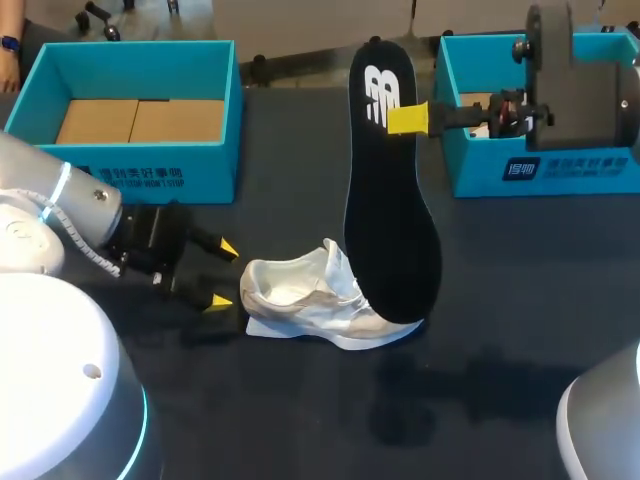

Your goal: Take the shoe out of the shoebox, open the shoe tongue, remove and reinsert the insole, then place the shoe into the shoebox

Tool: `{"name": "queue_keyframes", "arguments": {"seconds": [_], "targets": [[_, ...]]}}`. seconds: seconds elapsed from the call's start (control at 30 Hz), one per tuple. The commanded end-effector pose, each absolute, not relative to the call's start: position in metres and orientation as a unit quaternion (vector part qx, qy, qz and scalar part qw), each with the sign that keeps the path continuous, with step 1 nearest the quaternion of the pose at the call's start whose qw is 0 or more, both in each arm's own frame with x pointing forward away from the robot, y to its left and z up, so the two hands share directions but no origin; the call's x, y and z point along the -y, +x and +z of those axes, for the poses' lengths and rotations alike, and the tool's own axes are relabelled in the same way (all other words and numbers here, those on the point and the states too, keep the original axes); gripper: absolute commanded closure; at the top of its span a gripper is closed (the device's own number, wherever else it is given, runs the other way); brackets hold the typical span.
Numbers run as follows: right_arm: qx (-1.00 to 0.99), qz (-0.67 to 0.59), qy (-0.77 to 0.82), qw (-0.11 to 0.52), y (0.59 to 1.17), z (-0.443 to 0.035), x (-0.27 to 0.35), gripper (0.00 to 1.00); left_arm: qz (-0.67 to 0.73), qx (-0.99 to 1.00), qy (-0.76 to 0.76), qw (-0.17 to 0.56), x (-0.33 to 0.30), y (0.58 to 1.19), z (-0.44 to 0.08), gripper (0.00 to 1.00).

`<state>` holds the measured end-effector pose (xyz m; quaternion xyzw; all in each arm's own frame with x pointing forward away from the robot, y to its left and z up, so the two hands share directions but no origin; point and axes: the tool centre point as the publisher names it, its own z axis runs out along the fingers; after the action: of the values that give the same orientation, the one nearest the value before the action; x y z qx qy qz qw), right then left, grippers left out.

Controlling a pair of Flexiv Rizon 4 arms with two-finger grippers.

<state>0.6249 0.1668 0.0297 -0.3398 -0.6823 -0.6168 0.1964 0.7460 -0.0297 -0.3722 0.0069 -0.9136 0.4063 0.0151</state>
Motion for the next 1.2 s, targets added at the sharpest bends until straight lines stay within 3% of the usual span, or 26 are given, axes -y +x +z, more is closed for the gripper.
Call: {"name": "queue_keyframes", "arguments": {"seconds": [0.03,0.5,0.87,1.2], "targets": [[0.682,-0.616,-0.341,0.196,0.626,0.029,-0.171,1.00,0.366,0.930,0.022,0.006,0.032,0.748,-0.362,0.00],[0.682,-0.616,-0.341,0.196,0.626,0.029,-0.171,1.00,0.232,0.971,0.007,0.061,0.041,0.756,-0.350,0.00],[0.682,-0.616,-0.341,0.196,0.626,0.029,-0.171,1.00,0.159,0.987,-0.029,0.008,0.051,0.751,-0.337,0.00],[0.682,-0.616,-0.341,0.196,0.626,0.029,-0.171,1.00,0.101,0.993,-0.068,0.006,0.065,0.740,-0.328,0.00]]}}
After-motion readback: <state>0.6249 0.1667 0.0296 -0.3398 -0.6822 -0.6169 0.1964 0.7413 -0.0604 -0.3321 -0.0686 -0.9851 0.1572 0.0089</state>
